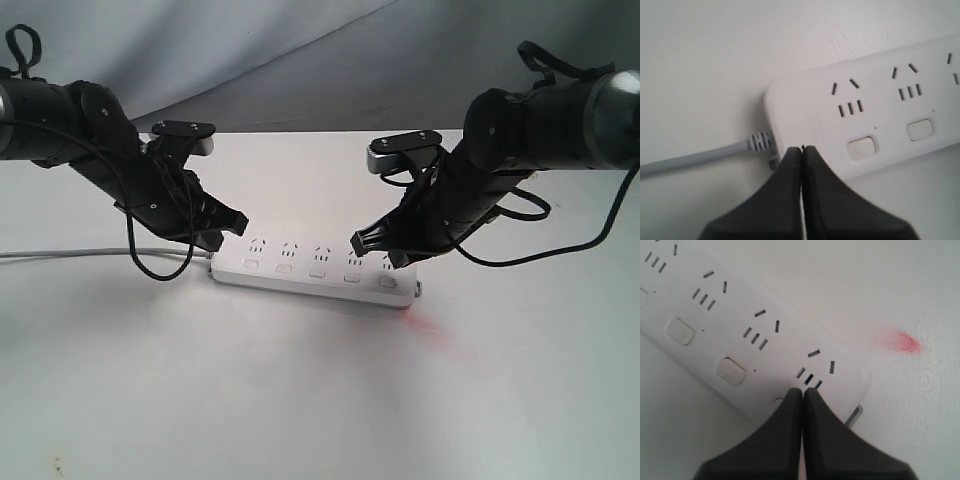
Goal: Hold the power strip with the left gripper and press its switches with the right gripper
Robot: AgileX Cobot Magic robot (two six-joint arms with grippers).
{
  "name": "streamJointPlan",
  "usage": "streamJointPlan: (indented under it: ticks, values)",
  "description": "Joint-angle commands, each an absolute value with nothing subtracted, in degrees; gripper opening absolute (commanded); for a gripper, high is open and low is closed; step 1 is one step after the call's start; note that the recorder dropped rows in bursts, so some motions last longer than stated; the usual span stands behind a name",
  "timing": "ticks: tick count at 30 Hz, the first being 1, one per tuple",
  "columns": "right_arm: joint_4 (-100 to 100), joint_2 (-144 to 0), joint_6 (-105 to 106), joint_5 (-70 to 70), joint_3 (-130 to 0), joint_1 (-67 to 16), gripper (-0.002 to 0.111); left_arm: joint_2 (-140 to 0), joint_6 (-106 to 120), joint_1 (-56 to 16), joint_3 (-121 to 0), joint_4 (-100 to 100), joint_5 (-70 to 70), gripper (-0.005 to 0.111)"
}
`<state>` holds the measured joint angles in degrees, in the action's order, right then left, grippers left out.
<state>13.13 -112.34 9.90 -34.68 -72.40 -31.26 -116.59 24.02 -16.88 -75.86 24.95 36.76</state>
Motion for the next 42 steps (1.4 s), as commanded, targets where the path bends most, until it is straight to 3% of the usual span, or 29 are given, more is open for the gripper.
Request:
streamJointPlan:
  ticks: [1, 42]
  values:
    - [12.69, -112.37, 10.47, -32.82, -72.78, -31.51, 0.0, -116.95, 24.28, -16.57, -76.31, 24.67, 34.62, 0.0]
    - [18.5, -116.23, 8.7, -36.22, -72.78, -31.54, 0.0, -121.27, 27.29, -16.57, -79.51, 31.6, 37.29, 0.0]
